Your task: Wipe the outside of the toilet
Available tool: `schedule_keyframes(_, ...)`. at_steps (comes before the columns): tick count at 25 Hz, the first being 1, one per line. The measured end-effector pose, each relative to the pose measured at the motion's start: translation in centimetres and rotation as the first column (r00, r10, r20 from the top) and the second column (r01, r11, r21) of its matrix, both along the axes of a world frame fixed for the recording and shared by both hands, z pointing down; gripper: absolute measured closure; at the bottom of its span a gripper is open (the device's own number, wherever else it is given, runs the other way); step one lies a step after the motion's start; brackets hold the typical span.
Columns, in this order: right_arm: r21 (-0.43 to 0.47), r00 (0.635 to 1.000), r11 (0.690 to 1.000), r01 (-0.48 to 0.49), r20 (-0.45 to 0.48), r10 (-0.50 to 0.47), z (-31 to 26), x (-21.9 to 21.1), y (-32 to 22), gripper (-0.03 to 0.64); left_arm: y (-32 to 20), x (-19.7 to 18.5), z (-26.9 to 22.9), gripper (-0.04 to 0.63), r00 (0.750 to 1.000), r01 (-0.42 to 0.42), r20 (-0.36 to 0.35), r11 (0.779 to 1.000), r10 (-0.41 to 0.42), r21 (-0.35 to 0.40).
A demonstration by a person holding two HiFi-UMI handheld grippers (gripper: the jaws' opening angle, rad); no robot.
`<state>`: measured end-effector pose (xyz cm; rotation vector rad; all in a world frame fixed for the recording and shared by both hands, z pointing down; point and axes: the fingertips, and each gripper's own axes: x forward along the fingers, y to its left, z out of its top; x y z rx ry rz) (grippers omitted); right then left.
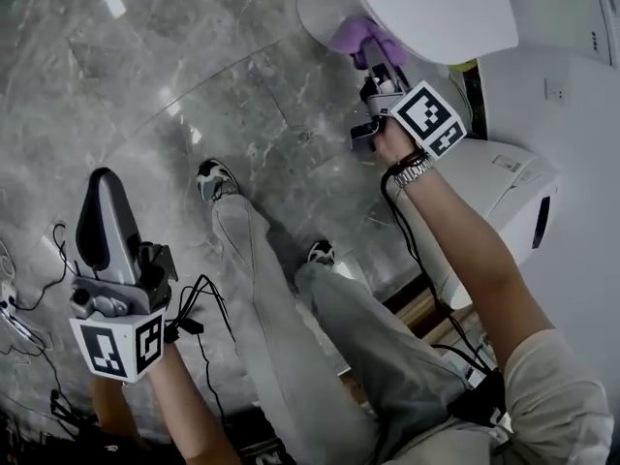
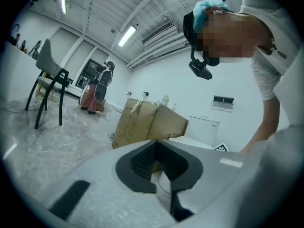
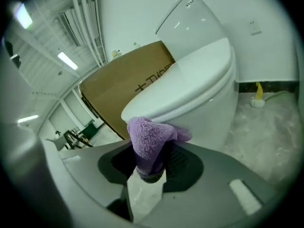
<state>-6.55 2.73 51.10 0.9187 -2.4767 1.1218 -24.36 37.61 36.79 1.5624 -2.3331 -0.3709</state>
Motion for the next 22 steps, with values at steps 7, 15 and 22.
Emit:
schedule_keyframes(7,0.080,0.985,0.996,0.032,-0.172,-0.017,-9.2,7.5,1.1,0.476,2.2,4.4,-11.3,0.591,1.000,0.004,-0.005,1.000,-0.004,-0.021)
schedule_keyframes(15,0.219,0.933,0.907,0.361,-0.095,-0.348,-30.8,12.1,4.8,0.474,1.8,11.3,-27.5,0.591,0.999,0.046,-0.003,0.999,-0.046,0.014)
schedule_keyframes(22,0.410,0.871,0.788,0.460,-0.037,-0.489,-51.3,13.8,6.2,0.474,-0.2,14.6,-42.5,0.591,0.995,-0.052,0.086,0.998,0.051,0.018)
